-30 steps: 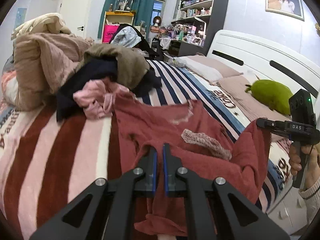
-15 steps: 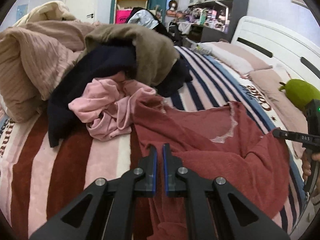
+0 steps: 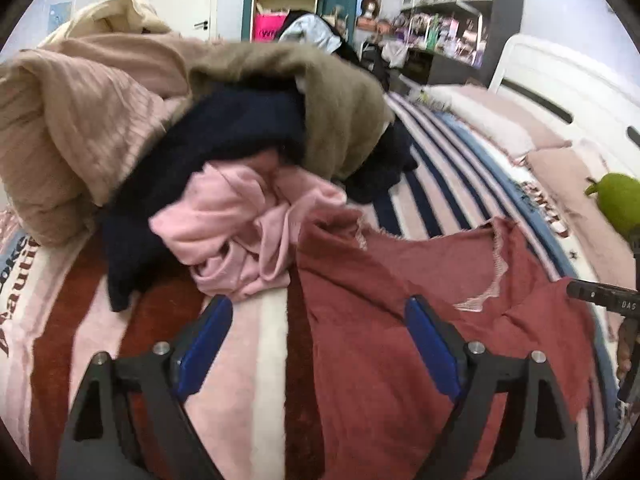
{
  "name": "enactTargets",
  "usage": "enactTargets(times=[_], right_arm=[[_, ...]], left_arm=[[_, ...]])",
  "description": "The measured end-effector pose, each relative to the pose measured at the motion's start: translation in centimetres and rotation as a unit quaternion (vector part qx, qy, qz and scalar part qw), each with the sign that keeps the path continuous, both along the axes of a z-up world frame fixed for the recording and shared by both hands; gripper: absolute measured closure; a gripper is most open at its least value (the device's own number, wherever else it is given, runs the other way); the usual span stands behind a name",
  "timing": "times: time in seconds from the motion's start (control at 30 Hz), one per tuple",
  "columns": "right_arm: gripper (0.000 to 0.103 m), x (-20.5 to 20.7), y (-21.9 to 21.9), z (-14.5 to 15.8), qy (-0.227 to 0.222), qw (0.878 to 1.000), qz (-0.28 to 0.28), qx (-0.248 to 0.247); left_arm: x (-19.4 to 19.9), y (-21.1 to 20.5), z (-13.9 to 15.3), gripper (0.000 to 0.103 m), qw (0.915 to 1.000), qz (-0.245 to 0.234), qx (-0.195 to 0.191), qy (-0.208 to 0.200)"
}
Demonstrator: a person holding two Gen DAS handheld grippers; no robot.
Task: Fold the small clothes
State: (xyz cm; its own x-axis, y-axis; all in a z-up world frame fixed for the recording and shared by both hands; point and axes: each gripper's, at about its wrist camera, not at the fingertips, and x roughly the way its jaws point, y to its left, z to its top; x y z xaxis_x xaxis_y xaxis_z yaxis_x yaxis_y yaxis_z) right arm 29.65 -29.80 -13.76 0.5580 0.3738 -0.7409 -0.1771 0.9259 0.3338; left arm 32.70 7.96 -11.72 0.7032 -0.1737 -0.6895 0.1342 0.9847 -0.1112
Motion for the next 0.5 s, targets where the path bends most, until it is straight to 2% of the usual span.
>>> enactTargets(times=[0.03,0.1,0.2,0.3,0.37,0.5], right_arm=[[0.045,-0.7,-0.1,0.7,-0.012,1.000,-0.001,-0.011],[0.045,-2.0,-0.5,1.8,-0.018,1.000,0.004,-0.015],[0.045,-4.6,-0.5,3.1,-0.030,0.999,0.024,-0.017],[0.043,-7.5,0.7,3.7,-0.042,0.996,0.064,-0.042],[0.043,-8.8,1.4,3.3,-0.032,0.996,0.078,-0.036],[0.043,-10.3,1.0,1.7,-0.010,0.998,0.067,-0.002]], left_arm=[[-0.7,0.3,0.6,0.017,1.0000,-0.005,-0.006,-0.003],[-2.4,0.8,1.7,0.016,0.9996,-0.018,-0.019,-0.007],[-4.9,0.8,2.3,0.009,0.9983,-0.046,-0.037,-0.003],[-7.1,0.0,1.6,0.009,0.9971,-0.072,-0.024,0.006],[-8.2,-0.4,0.7,0.009,0.9961,-0.083,-0.022,0.019],[-9.3,0.0,-1.1,0.009,0.9934,-0.084,-0.063,0.046]])
